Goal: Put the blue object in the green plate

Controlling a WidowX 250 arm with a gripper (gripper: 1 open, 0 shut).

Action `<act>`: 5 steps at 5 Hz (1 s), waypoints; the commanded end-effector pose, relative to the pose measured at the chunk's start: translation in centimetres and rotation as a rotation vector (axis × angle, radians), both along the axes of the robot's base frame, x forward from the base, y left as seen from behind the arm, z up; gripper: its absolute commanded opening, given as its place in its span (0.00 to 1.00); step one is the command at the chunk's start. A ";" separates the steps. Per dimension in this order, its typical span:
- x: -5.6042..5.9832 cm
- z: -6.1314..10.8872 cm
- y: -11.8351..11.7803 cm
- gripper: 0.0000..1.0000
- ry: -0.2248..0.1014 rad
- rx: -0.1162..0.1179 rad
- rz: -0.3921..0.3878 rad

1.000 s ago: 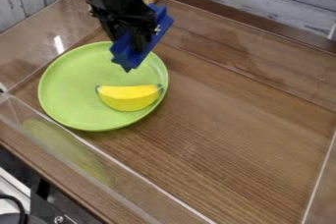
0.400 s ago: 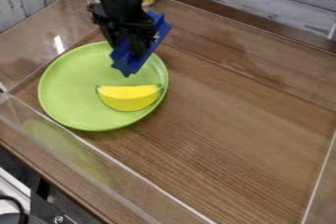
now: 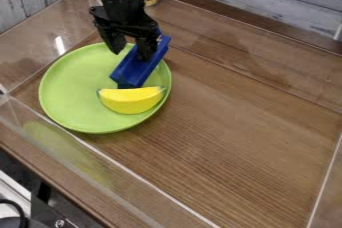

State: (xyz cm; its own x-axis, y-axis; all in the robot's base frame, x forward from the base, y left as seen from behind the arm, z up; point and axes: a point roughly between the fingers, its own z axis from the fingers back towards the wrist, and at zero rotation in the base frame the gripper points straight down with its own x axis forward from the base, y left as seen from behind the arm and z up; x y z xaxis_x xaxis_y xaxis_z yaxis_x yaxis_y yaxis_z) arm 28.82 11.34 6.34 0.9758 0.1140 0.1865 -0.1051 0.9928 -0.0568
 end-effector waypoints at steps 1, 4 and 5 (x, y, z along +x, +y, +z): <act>0.5 2.0 0.2 1.00 -0.046 0.023 0.005; 0.1 3.3 -0.8 1.00 -0.030 0.017 0.015; 0.0 3.6 -1.1 1.00 -0.023 0.015 0.018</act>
